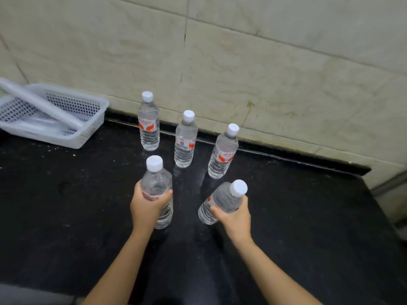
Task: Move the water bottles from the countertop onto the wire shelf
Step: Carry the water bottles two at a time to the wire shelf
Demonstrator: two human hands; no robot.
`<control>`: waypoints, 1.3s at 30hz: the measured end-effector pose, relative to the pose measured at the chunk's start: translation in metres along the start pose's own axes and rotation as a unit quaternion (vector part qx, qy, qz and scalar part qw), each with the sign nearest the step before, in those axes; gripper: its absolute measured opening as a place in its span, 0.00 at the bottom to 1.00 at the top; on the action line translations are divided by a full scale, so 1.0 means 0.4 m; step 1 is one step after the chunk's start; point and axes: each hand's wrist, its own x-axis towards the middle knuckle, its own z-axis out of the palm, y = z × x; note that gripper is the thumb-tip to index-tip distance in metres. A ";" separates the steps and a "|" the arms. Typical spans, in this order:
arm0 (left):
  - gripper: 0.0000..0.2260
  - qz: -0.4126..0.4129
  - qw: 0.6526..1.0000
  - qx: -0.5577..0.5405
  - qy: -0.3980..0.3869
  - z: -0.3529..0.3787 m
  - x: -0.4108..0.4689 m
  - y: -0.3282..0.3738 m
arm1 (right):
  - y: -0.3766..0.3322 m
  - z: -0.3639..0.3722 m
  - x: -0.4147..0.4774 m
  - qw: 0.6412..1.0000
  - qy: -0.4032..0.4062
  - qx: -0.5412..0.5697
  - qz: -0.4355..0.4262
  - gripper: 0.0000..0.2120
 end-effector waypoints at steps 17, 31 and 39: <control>0.26 0.085 0.965 0.027 -0.247 0.305 -0.461 0.107 | 0.170 -0.575 -0.203 0.990 0.137 -0.007 0.010 0.27; 0.24 0.128 0.853 0.056 -0.503 0.735 -1.051 0.134 | 0.394 -1.186 -0.507 0.927 0.371 0.012 0.050 0.25; 0.29 0.146 0.785 0.062 -0.599 0.949 -1.254 0.146 | 0.490 -1.407 -0.589 0.888 0.453 0.031 0.076 0.17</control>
